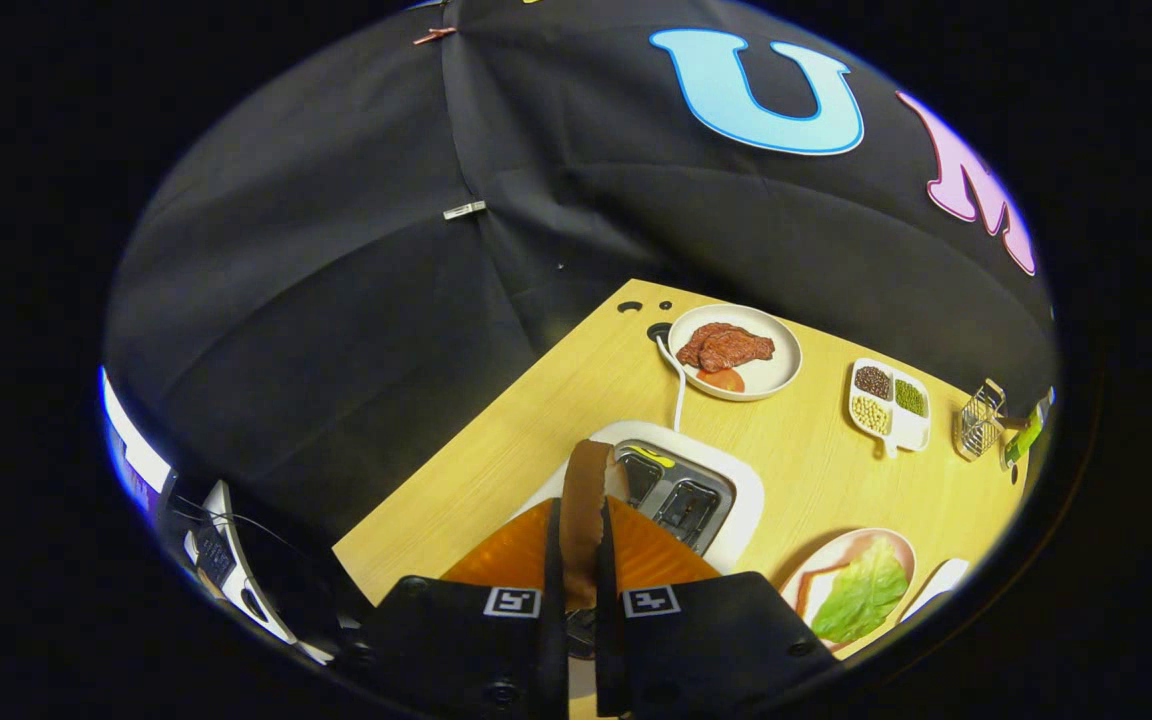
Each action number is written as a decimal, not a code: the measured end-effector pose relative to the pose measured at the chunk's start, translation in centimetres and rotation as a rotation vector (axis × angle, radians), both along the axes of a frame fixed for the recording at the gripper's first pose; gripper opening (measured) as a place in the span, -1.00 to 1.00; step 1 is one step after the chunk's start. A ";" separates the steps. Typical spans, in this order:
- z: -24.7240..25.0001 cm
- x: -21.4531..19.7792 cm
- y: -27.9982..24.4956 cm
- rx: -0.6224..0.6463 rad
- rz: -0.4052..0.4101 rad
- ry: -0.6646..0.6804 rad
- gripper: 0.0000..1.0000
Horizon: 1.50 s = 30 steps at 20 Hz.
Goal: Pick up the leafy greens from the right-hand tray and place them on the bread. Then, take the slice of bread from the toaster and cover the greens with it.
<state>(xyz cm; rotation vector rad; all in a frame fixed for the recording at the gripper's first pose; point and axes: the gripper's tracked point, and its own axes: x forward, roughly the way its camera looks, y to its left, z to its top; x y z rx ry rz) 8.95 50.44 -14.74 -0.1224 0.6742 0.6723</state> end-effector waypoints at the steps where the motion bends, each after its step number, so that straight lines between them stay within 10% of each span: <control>1: 0.7 0.1 -0.2 0.014 -0.006 -0.004 -0.70; 16: 7.1 1.6 -8.7 0.150 -0.045 -0.066 -0.70; 30: 2.8 5.4 -18.7 0.166 -0.208 0.032 -0.77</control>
